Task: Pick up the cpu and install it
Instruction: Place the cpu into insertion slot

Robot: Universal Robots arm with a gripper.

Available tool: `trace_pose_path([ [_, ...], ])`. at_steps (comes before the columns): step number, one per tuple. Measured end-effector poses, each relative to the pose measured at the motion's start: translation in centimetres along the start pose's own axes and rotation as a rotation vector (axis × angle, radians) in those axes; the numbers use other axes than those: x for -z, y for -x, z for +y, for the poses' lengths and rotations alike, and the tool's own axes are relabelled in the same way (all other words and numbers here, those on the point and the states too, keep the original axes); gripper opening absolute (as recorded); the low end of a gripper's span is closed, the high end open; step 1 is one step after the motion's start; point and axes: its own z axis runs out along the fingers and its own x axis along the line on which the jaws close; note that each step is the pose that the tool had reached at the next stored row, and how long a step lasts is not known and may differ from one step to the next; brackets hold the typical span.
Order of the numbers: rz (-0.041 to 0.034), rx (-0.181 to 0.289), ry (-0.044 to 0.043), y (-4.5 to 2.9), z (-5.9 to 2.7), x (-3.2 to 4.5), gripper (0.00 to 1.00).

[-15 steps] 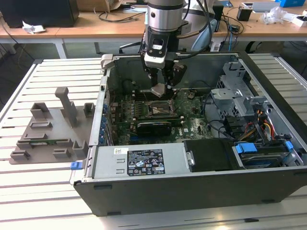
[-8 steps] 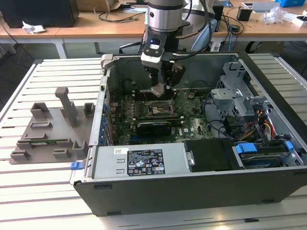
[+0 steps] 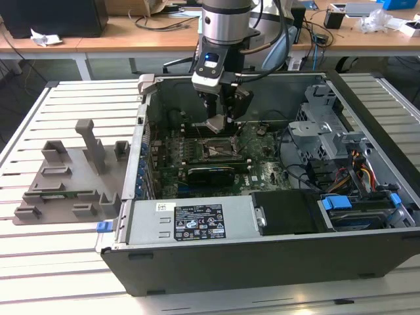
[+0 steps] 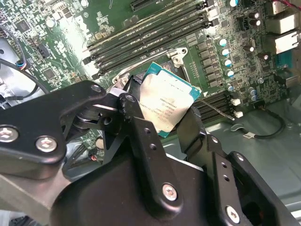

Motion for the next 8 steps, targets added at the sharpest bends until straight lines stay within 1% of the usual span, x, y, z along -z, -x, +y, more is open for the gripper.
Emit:
trace_pose_path([
  [8, -0.0002, -0.004, -0.0003, -0.01, -0.01, -0.04, 0.55],
])
